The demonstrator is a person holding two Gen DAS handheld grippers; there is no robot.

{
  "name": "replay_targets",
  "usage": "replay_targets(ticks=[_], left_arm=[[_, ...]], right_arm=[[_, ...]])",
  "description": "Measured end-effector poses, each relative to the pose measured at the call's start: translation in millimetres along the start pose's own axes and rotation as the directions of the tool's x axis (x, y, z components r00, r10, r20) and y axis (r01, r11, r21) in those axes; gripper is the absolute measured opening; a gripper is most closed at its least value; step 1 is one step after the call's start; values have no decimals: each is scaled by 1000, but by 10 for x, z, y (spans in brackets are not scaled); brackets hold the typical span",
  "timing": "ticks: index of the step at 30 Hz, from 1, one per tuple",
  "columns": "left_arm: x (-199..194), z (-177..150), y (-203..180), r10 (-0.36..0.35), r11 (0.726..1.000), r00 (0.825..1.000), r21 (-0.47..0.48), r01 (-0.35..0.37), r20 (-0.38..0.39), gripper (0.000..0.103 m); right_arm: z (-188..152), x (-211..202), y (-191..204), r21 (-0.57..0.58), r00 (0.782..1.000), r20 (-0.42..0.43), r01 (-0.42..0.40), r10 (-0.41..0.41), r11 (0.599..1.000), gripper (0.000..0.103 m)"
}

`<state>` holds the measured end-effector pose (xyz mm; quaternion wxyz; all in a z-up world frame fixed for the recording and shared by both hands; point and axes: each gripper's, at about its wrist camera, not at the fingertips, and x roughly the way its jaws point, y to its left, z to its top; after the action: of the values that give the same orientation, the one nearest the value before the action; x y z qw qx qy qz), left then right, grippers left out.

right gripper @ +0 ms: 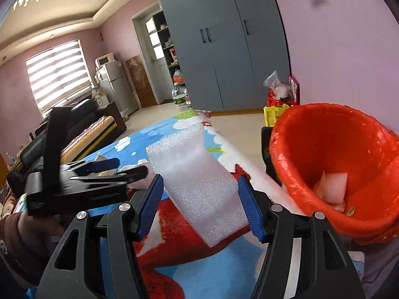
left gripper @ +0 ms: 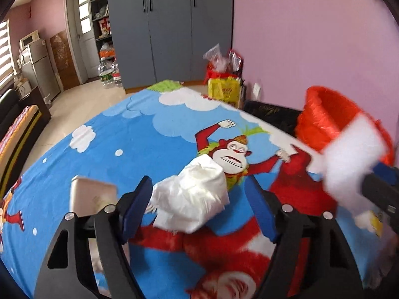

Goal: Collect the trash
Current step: 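Grasp the white crumpled tissue with the left tool, then carry the foam sheet and tissue to the red bin and release both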

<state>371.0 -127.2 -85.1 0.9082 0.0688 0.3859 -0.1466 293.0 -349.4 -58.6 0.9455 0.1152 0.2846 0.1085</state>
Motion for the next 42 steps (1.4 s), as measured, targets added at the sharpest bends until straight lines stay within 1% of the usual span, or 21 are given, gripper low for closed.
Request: replay_targets(ticks=[2,4,5,6,8,11,13,16,21,25,29,32,37,42], left_arm=[[126,38,11,10,1000,1000,-11,-11,-28,66],[226,50,23,23,1000,998,-10,-23,-51,59],[276,45,18,30,1000,997,-1,-30,-66,52],[321,26,9,31,1000,996,7,-31,-87,49],[347,-22,-14,20,1000,995,20,-18,-103,38],[304,-92,-77,11,998,996,59,-5,-91,25],[230,-132,-96,-13,998,997,56,17,-79,20],[87,-191,-134,-34,998,999,53,36,-43,19],[-244,-260,-250,-61,997,997,56,58,41,19],[-493,-238,-394,-93,994,990,69,85,110,19],[-671,-155,-609,-134,988,977,96,119,167,19],[-731,-81,-808,-171,981,966,126,148,193,19],[-733,38,-1154,-227,964,952,185,190,206,19],[-688,122,-1457,-275,945,938,241,223,210,19]], right_arm=[[15,-13,-55,11,1000,14,-1,1,1000,59],[13,-28,-83,13,1000,21,0,0,1000,59],[-13,-73,-104,13,1000,24,2,-3,1000,59],[-19,-81,-113,16,1000,25,3,-4,1000,59],[-27,-93,-122,27,1000,30,6,-7,1000,59],[-39,-94,-142,35,999,29,16,-17,999,59],[-42,-96,-150,36,999,29,25,-26,999,59],[-79,-144,-128,40,999,32,41,-43,998,59],[-76,-297,-140,47,995,50,85,-88,995,59],[-48,-463,-223,52,988,72,133,-136,990,59],[-41,-613,-354,64,979,87,177,-182,982,59],[-53,-716,-473,79,971,93,215,-222,973,59],[-57,-838,-679,103,959,101,255,-265,961,59],[-45,-920,-859,99,943,112,305,-315,947,59]])
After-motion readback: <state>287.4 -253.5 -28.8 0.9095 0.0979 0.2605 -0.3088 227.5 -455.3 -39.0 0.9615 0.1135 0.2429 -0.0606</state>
